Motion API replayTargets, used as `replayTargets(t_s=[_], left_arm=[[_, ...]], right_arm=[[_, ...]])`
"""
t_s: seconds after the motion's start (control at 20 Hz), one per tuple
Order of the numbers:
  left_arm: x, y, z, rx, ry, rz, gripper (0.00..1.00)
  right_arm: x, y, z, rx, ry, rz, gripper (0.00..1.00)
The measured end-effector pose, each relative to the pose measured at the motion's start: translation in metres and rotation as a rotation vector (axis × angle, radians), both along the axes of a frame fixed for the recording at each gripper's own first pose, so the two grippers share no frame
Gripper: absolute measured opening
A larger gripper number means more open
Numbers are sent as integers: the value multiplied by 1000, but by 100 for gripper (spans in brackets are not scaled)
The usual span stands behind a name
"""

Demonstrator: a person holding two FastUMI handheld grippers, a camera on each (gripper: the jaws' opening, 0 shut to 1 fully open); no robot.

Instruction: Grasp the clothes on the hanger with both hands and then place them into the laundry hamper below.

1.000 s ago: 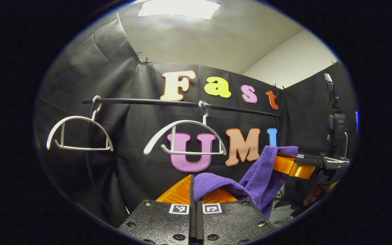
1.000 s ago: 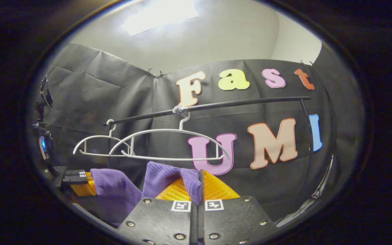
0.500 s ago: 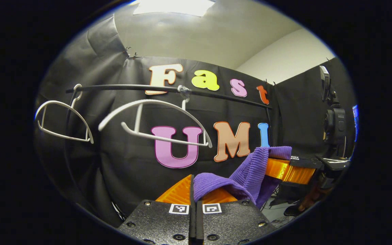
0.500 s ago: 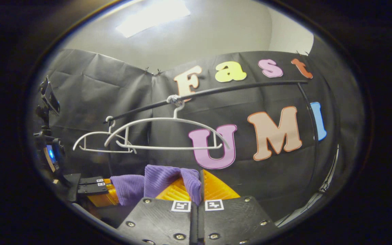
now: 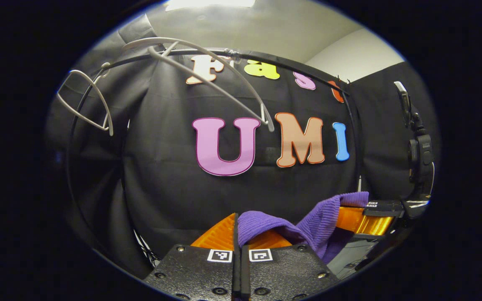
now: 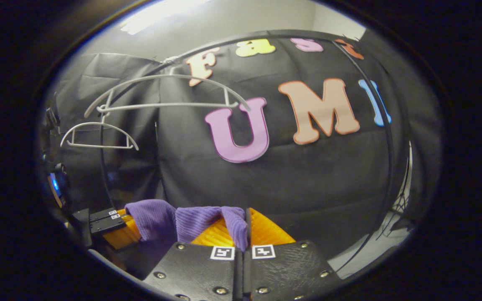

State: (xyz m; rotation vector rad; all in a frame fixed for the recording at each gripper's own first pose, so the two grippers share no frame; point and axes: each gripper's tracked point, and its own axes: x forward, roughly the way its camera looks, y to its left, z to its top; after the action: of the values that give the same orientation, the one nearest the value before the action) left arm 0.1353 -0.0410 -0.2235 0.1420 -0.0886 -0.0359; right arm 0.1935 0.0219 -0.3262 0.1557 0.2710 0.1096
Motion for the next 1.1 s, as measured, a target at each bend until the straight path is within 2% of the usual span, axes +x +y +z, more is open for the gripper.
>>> replayTargets(t_s=[0.1,0.2,0.4,0.65,0.85,1.1], left_arm=[[6,4,-36,3,27,4,0],[10,7,-78,-37,107,-1,0],[25,2,-154,-86,208,-8,1],[37,8,-257,-164,411,15,1],[46,21,-328,-204,555,56,1],[37,44,-382,-225,657,85,1]], right_arm=[[-6,-13,-49,66,60,-52,1],[-5,-20,-96,86,126,-85,1],[-11,-41,-177,69,206,-140,1],[-28,-65,-275,-6,360,-180,1],[-40,-64,-318,-17,459,-179,2],[-47,-63,-355,-71,544,-185,2]])
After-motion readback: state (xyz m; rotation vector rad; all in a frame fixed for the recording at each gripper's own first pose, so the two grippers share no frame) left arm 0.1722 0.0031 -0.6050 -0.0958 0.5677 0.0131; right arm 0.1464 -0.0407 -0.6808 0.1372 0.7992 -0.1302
